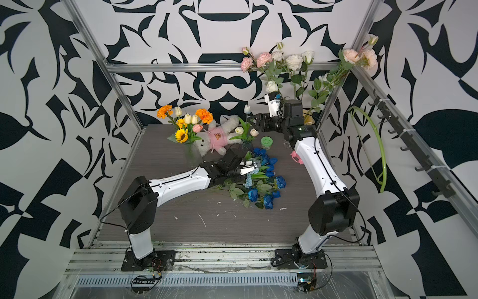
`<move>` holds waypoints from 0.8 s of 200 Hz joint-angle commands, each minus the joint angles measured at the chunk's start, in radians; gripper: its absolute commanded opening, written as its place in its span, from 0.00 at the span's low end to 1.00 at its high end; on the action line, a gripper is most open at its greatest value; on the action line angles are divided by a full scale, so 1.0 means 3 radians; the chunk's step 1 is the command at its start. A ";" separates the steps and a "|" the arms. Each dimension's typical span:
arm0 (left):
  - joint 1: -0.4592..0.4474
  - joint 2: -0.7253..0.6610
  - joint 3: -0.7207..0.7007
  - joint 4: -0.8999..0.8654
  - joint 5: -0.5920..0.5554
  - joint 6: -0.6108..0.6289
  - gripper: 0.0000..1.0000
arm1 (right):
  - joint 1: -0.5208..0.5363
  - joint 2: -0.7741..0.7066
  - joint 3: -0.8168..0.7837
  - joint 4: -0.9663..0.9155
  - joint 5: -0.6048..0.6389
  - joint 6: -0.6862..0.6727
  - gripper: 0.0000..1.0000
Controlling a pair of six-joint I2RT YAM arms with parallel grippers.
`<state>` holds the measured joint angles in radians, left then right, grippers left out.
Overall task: Pick out blue flowers from the vase
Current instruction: Place the flower at the center of the board, then reset both arms
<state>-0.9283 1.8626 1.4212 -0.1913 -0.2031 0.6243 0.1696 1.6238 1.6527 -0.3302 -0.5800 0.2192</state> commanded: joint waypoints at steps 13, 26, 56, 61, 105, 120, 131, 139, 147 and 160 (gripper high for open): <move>-0.0034 0.0058 0.0086 -0.0050 0.0182 -0.0123 0.17 | -0.0018 -0.0136 -0.0003 0.0165 -0.0076 0.0035 0.71; -0.0030 0.0033 0.0052 -0.0036 0.0235 -0.0197 0.26 | -0.0017 -0.0145 -0.0002 0.0165 -0.0077 0.0036 0.71; -0.0022 -0.0138 -0.0116 0.0120 0.0318 -0.0358 0.38 | -0.0020 -0.0156 -0.0012 0.0171 -0.0076 0.0036 0.71; -0.0017 -0.0173 -0.0149 0.0147 0.0331 -0.0376 0.40 | -0.0021 -0.0155 -0.0017 0.0175 -0.0076 0.0033 0.71; 0.0163 -0.0534 -0.0308 0.0131 0.0512 -0.0746 0.43 | -0.0028 -0.0156 -0.0028 0.0219 -0.0092 0.0049 0.71; 0.0278 -0.0782 -0.0441 0.0185 0.0584 -0.0947 0.47 | -0.0028 -0.0159 -0.0016 0.0224 -0.0079 0.0042 0.71; 0.0375 -0.0991 -0.0591 0.0299 0.0542 -0.1096 0.52 | -0.0028 -0.0151 -0.0010 0.0221 -0.0074 0.0035 0.72; 0.0455 -0.1134 -0.0697 0.0371 0.0455 -0.1201 0.55 | -0.0028 -0.0137 -0.0002 0.0231 -0.0081 0.0035 0.72; 0.0540 -0.1265 -0.0775 0.0392 0.0378 -0.1278 0.58 | -0.0028 -0.0119 0.0005 0.0242 -0.0095 0.0050 0.72; 0.0697 -0.1446 -0.0838 0.0356 0.0238 -0.1437 0.59 | -0.0028 -0.0103 0.0001 0.0277 -0.0117 0.0072 0.72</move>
<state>-0.7826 1.5238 1.2098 -0.1158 -0.0761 0.3214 0.1650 1.6218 1.6424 -0.3080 -0.5919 0.2310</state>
